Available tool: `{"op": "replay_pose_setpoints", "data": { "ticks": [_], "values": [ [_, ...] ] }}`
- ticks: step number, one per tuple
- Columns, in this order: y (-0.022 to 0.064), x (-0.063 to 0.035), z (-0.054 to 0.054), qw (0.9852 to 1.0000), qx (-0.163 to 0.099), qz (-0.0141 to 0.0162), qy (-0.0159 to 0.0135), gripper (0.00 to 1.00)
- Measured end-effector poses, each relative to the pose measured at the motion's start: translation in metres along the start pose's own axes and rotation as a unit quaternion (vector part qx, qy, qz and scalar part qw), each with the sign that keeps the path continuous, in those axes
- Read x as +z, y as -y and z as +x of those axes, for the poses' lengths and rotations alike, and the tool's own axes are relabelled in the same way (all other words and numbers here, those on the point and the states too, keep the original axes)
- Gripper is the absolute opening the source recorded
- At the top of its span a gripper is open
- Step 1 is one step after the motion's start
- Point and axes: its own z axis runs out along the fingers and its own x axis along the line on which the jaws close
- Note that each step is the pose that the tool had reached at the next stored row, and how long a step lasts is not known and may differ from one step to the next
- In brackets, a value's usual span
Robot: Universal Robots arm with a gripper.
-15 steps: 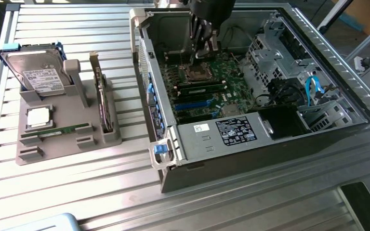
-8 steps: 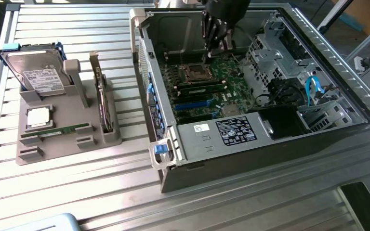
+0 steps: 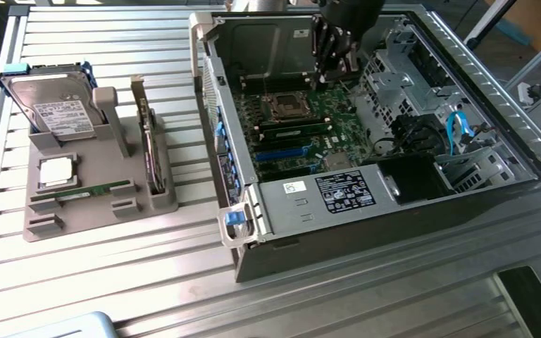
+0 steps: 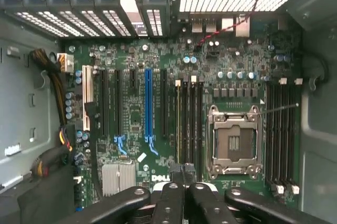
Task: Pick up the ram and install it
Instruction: 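Press down the ram until it locks into place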
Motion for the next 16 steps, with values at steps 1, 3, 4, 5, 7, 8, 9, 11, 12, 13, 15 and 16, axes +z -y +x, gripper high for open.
{"op": "replay_pose_setpoints", "data": {
  "ticks": [1, 3, 4, 5, 7, 8, 9, 11, 12, 13, 15, 16],
  "values": [
    [0.0034, 0.0000, 0.000, 1.0000, 0.000, 0.0000, 0.0000, 0.11],
    [0.0082, 0.0001, 0.000, 1.0000, 0.000, 0.0000, 0.0000, 0.11],
    [0.0100, 0.0001, 0.000, 1.0000, 0.000, 0.0000, 0.0000, 0.11],
    [0.0122, 0.0001, 0.000, 1.0000, 0.000, 0.0000, 0.0000, 0.11],
    [0.0140, 0.0001, 0.000, 1.0000, 0.000, 0.0000, 0.0000, 0.11],
    [0.0140, 0.0001, 0.000, 1.0000, 0.000, 0.0000, 0.0000, 0.11],
    [0.0140, 0.0001, 0.000, 1.0000, 0.000, 0.0000, 0.0000, 0.11],
    [0.0140, 0.0001, 0.000, 1.0000, 0.000, 0.0000, 0.0000, 0.11],
    [0.0140, 0.0001, 0.000, 1.0000, 0.000, 0.0000, 0.0000, 0.11],
    [0.0140, 0.0001, 0.000, 1.0000, 0.000, 0.0000, 0.0000, 0.11],
    [0.0149, 0.0001, 0.000, 1.0000, 0.000, 0.0000, 0.0000, 0.11],
    [0.0158, 0.0001, 0.000, 1.0000, 0.000, -0.0001, 0.0000, 0.11]
  ]
}}
